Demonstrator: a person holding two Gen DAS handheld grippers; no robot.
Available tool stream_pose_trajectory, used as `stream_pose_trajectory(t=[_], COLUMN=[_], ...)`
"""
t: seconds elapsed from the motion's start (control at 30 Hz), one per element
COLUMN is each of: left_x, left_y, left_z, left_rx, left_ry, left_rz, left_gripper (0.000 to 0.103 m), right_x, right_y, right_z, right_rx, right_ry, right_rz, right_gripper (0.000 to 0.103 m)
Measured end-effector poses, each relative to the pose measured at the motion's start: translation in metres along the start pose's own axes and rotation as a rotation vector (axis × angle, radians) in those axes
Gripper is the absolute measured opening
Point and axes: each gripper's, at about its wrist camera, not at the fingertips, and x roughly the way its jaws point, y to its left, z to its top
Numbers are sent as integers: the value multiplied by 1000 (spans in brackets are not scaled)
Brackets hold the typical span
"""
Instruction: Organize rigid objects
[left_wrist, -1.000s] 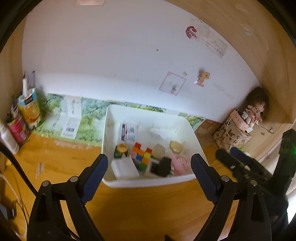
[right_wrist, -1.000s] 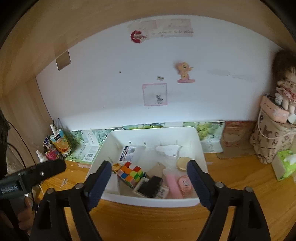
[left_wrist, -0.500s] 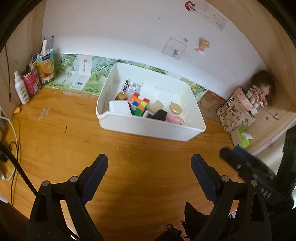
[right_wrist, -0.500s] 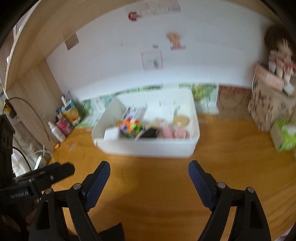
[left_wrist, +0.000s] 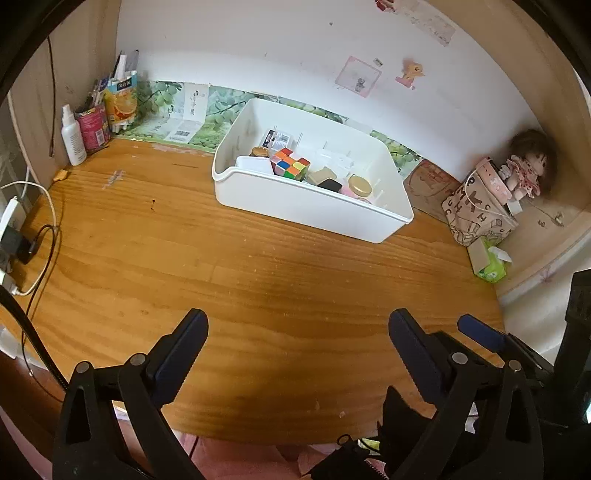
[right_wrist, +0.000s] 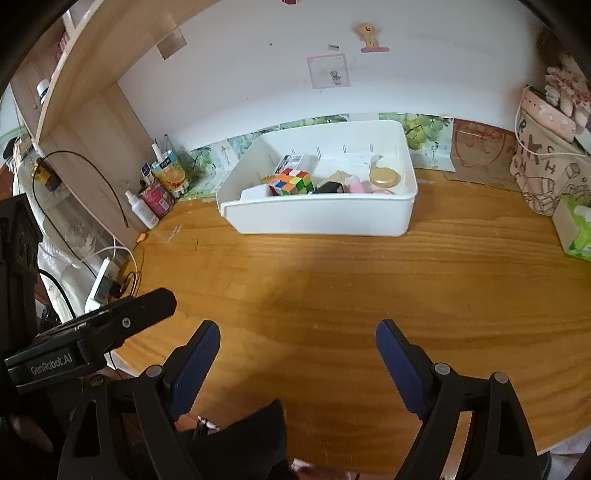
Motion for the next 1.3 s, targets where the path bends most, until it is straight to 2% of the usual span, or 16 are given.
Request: stream_pose_trajectory(t=[0.13,0.33,0.5,0.73,1.13,1.3], left_x=[-10,-25,-37,-44,-47,-49], left_y=[-3,-13,-23,-27,-31,-36], left_z=[-6,-9,-8,-11,-16,-17], left_rx=[-6,31,55,61,126,159], left_ry=[-12,-45,-80,-71,-89,-101], left_rz=[19,82,128,228,353,369], left_gripper=[99,101,102,102,102,102], right_x=[-7,-28,-39,-54,-50,-50], right_y=[-1,0,-2,6,13,13], right_z=[-10,-18,-25,-27,-24,-23], right_rx=[17,30,61,46,43,45], right_ry=[22,16,76,-33,-46,-55], right_rz=[-37,-60,-80,-160,-181,-195], right_gripper=[100,100,100,102,102,102])
